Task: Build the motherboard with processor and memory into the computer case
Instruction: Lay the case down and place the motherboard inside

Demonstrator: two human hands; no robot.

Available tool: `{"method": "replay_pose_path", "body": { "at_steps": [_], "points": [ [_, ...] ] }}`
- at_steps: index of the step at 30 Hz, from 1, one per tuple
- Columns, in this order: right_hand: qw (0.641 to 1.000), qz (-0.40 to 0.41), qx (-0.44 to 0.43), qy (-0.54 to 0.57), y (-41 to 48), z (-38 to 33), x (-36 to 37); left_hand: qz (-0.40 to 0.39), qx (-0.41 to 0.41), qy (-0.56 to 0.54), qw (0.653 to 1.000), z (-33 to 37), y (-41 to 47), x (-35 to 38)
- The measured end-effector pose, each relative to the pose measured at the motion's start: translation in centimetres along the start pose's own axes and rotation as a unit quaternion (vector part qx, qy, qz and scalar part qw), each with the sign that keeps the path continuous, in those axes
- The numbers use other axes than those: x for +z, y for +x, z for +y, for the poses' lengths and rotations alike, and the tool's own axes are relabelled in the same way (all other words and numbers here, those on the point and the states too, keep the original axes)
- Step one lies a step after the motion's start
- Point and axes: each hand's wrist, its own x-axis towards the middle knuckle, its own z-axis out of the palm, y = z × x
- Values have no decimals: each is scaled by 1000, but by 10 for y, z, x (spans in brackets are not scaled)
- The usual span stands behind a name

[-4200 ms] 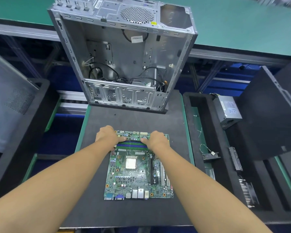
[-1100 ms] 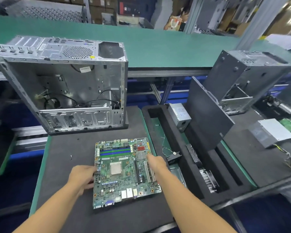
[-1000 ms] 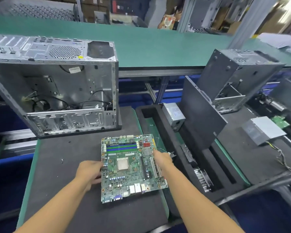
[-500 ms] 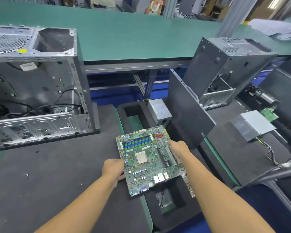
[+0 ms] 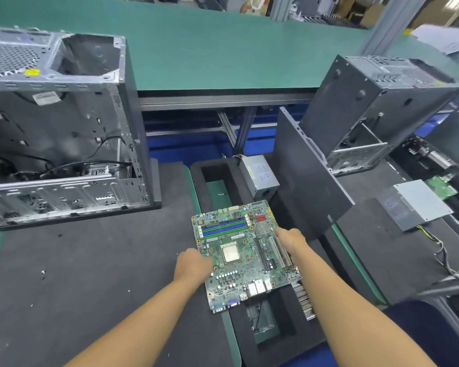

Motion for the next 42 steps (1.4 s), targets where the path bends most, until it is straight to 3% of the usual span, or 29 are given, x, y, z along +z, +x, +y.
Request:
{"method": "replay_pose_path", "body": {
  "at_steps": [3, 6, 10, 15, 19, 22, 26, 29, 42],
  "points": [
    [1000, 10, 8, -8, 2, 0, 1, -8, 29, 37, 999, -3, -4, -6],
    [987, 97, 0, -129, -6, -8, 8, 1, 43, 6, 999, -16, -5, -20],
    [950, 189, -179, -172, -38, -27, 46, 84, 67, -77, 991, -47, -5, -60],
    [930, 122, -309, -155, -87, -49, 122, 143, 37, -258, 955, -90, -3, -116],
    [934, 47, -328, -132, -117, -62, 167, 222, 10, -123, 967, -137, -11, -152],
    [938, -18, -330, -107, -133, -63, 195, 288, -10, -50, 956, -186, -10, -170],
    [930, -75, -338, -123, -145, -59, 227, 268, -41, -7, 962, -243, 3, -191],
    [929, -110, -334, -117, -153, -56, 249, 239, -21, 14, 971, -256, 18, -196],
    [962, -57, -266, -2, -151, -71, 258, 211, 102, 77, 969, -245, 40, -198]
  ]
}}
